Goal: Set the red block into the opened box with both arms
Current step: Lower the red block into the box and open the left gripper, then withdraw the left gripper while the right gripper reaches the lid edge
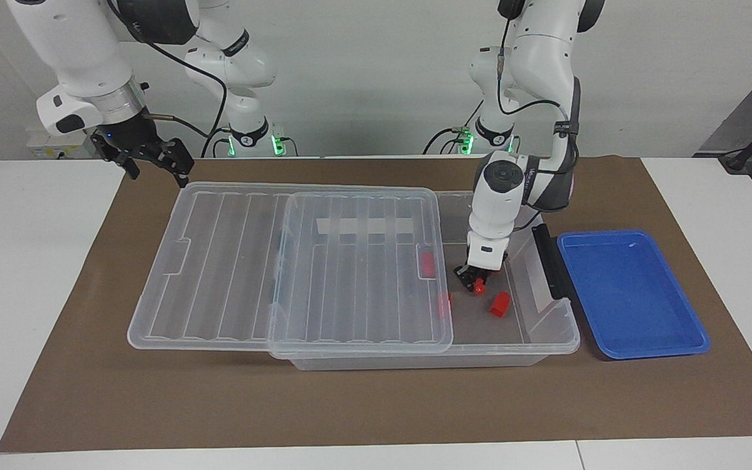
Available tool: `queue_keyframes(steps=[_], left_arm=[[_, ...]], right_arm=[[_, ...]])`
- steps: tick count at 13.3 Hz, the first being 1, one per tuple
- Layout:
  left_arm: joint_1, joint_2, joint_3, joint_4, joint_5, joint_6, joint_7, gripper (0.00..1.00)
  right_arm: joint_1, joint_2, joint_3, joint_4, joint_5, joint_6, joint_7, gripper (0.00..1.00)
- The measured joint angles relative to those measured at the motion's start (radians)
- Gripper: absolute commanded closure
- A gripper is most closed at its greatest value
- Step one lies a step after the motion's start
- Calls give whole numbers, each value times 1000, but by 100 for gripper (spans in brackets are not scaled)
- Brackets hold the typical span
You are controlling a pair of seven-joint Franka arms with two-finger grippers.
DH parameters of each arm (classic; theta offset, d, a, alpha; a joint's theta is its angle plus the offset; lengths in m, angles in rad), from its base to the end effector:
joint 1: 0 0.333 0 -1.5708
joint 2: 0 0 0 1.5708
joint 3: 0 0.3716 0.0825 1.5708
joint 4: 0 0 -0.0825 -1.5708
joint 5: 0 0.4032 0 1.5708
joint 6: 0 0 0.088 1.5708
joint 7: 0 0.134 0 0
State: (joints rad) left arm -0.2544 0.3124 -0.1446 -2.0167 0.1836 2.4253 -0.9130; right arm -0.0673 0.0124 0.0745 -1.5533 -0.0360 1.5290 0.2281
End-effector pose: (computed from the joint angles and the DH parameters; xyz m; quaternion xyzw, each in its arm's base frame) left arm 0.5954 -0.2425 0.3210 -0.9789 -0.1936 -0.0656 0.0021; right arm 0.5729 -0.0011 0.6511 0.9935 -0.1106 -0.0161 0.0196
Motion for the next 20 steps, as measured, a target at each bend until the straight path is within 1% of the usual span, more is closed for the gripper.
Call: queue_keyframes(steps=[2, 3, 4, 6, 7, 8, 9, 10, 11, 12, 14, 17, 20], left_arm=[[-5, -7, 0, -11, 1, 14, -5, 99], [-6, -9, 0, -14, 1, 16, -6, 53], [-6, -10, 0, -16, 1, 17, -7, 29], [-6, -10, 0, -24, 1, 17, -8, 27], [-6, -10, 0, -30, 1, 17, -9, 28], [-6, -10, 0, -33, 1, 17, -10, 32], [-6, -10, 0, -33, 1, 17, -11, 34], [-6, -10, 0, -33, 1, 17, -11, 34], [-6, -10, 0, -31, 1, 16, -12, 34], [-6, -10, 0, -26, 1, 11, -12, 34], [-9, -16, -1, 19, 1, -55, -15, 34], [-34, -38, -7, 157, 1, -251, -43, 35], [-33, -83, -2, 286, 1, -455, -43, 35]], right_arm=[[0, 0, 0, -1, 0, 1, 0, 1], [0, 0, 0, -3, 0, 2, 0, 1], [0, 0, 0, -5, 0, 2, 0, 1], [0, 0, 0, -8, 0, 7, 0, 1], [0, 0, 0, -8, 0, 8, 0, 3], [0, 0, 0, -8, 0, 10, 0, 15], [0, 0, 0, -8, 0, 11, 0, 41], [0, 0, 0, -9, 0, 14, 0, 63], [-1, 0, 0, -10, 0, 22, -1, 88], [-4, -1, -1, -17, 0, 38, -4, 100], [-23, -6, -2, -56, 0, 105, -24, 100], [-67, -21, -4, -149, 0, 216, -40, 100], [-108, -23, -5, -214, 0, 314, -97, 100]])
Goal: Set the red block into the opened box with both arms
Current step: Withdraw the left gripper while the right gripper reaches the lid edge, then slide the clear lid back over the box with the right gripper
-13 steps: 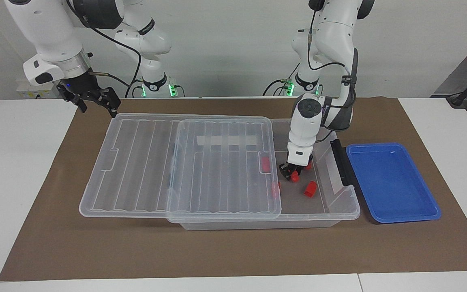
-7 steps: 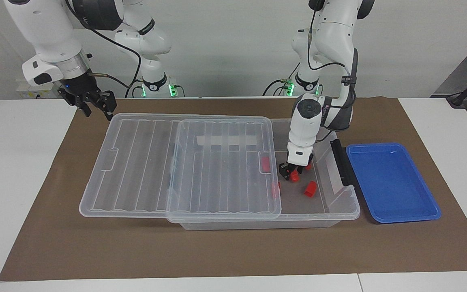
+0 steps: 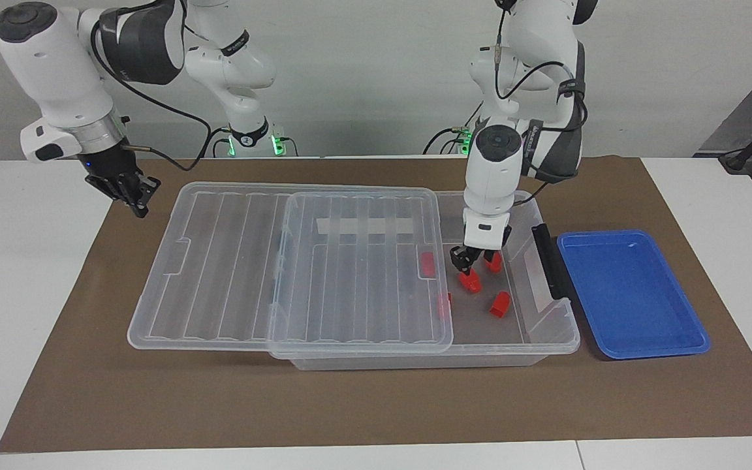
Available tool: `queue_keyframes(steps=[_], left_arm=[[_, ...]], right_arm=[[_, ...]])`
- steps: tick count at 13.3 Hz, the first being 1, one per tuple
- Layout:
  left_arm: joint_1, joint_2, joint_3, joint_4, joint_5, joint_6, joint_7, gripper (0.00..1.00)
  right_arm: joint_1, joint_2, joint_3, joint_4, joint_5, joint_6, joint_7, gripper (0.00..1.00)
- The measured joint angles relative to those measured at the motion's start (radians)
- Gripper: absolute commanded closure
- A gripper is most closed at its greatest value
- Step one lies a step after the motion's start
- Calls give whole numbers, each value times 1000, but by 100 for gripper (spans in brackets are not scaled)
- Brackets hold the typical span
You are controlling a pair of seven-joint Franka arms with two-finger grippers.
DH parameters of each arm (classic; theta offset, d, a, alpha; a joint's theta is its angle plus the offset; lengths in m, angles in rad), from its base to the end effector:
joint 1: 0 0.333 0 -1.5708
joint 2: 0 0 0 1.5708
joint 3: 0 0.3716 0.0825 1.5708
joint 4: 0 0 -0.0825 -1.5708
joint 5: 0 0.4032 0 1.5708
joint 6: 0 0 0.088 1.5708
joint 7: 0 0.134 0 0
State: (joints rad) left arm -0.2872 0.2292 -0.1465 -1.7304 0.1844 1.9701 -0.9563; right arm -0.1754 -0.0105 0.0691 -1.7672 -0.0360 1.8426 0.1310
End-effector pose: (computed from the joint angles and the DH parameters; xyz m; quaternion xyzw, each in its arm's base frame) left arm 0.6076 -0.2556 0.4689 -0.9718 -0.2255 -0.0492 0.0483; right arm 0.5856 -0.0661 0.5861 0.9924 -0.1142 0.0431 0.0174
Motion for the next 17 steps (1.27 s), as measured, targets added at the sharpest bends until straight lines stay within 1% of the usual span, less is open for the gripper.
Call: queue_keyframes(steps=[2, 4, 5, 6, 8, 9, 11, 17], left_arm=[[44, -34, 6, 78, -22, -119, 78, 35], [124, -52, 15, 166, -47, -259, 267, 34], [173, -61, 18, 197, -61, -300, 367, 24], [225, -76, 20, 216, -74, -321, 468, 0], [309, -122, 23, 218, -90, -341, 652, 0], [331, -143, 24, 213, -93, -345, 708, 0], [338, -166, 23, 202, -94, -346, 736, 0], [382, -168, 26, 190, -94, -346, 742, 0]], right_arm=[[-23, 3, -1, -33, 0, 55, -34, 100], [-37, 20, -1, -49, 0, 108, -43, 100], [-40, 33, -1, -53, 0, 134, -43, 100], [-40, 49, -1, -55, 0, 155, -43, 100], [-40, 82, 0, -56, 0, 193, -43, 100], [-39, 97, 1, -57, 0, 206, -43, 100], [-35, 120, 3, -57, 0, 218, -43, 100], [5, 128, 13, -65, 0, 221, -46, 100]])
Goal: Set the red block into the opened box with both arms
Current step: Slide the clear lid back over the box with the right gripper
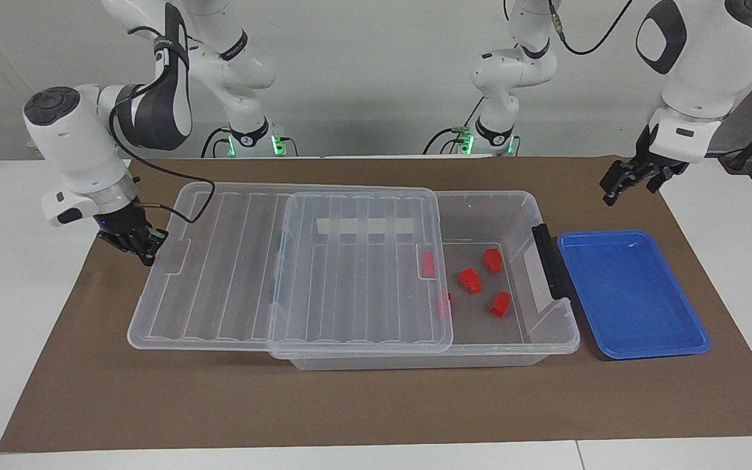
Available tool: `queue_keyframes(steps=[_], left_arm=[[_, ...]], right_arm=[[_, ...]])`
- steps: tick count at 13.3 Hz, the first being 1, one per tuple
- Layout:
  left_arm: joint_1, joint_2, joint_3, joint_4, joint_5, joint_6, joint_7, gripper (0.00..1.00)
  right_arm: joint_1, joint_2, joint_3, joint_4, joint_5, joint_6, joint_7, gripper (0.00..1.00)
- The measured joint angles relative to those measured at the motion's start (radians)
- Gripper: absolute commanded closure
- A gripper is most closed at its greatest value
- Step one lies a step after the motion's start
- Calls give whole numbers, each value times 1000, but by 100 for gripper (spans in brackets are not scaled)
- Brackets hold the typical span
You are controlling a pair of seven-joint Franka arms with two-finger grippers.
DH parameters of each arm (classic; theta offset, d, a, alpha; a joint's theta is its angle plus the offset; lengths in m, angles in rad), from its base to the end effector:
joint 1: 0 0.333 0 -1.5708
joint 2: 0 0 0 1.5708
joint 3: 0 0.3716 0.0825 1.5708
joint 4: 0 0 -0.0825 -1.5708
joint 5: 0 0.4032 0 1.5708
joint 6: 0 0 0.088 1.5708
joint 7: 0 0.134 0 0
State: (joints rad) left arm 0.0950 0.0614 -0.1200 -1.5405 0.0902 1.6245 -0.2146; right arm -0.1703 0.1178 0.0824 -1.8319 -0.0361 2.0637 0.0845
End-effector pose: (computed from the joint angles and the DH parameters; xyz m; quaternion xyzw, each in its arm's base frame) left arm 0.6018 -0.0010 0.6375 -0.9948 -0.0928 -0.0164 0.0397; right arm 0.6305 -0.0603 0.4970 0.9952 -0.0789 0.0572 0.0116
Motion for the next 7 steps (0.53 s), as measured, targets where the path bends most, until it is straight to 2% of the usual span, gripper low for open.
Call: queue_keyframes(steps=[5, 7], left_arm=[[1, -12, -5, 2, -6, -11, 2, 0], [1, -27, -2, 2, -44, -34, 7, 0]], right_arm=[[70, 0, 1, 0, 0, 0, -60, 100], [102, 0, 1, -1, 0, 0, -77, 100]])
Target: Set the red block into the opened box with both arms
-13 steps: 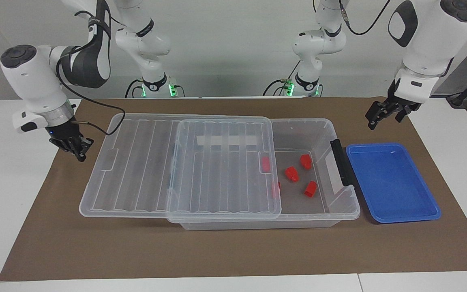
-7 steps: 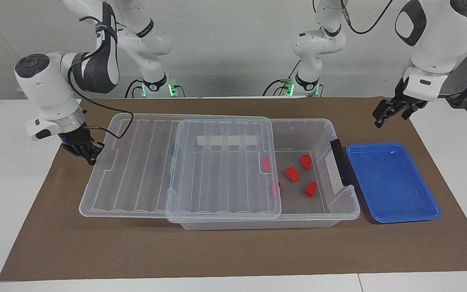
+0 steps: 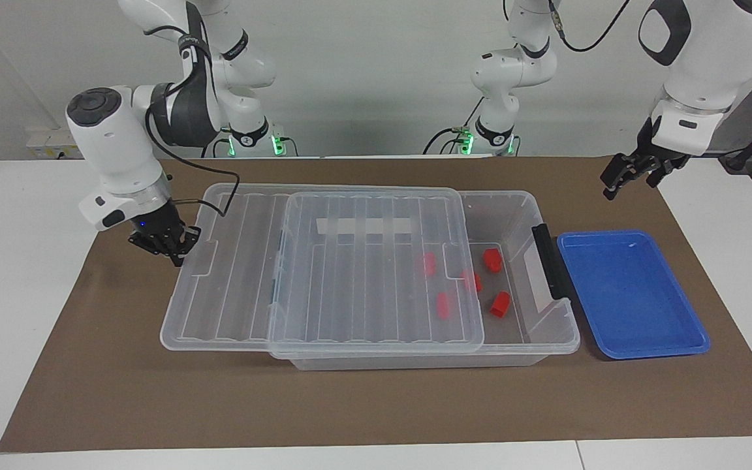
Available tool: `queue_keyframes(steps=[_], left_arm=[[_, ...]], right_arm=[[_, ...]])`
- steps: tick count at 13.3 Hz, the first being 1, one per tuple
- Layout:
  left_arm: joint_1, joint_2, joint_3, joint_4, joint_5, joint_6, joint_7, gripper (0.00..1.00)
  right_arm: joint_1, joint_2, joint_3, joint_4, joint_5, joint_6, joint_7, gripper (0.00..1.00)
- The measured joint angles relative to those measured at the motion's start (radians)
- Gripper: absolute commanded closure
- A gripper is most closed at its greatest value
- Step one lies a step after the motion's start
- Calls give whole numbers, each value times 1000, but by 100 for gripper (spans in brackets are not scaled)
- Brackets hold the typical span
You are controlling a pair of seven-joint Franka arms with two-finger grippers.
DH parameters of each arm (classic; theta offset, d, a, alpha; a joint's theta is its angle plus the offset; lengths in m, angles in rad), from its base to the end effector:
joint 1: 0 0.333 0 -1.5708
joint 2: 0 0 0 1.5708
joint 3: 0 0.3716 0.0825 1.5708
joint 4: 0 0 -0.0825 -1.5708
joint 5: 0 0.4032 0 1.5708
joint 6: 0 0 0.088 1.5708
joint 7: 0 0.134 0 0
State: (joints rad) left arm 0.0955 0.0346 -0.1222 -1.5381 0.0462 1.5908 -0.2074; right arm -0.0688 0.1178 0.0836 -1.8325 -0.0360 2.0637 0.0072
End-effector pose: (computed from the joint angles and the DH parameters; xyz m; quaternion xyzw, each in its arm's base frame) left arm 0.5890 -0.0082 0.6511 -0.9957 -0.0900 -0.0116 0.0198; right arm 0.6332 0.0047 0.4967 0.9983 0.0108 0.0570 0.0108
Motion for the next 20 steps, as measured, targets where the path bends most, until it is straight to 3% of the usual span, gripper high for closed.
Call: queue_keyframes(steps=[13, 20], left_arm=[[-28, -54, 9, -20, -17, -33, 61, 0], [-36, -54, 20, -28, -17, -33, 60, 0]], right_arm=[[195, -1, 1, -1, 26, 0, -3, 100], [225, -2, 2, -1, 30, 0, -3, 100]])
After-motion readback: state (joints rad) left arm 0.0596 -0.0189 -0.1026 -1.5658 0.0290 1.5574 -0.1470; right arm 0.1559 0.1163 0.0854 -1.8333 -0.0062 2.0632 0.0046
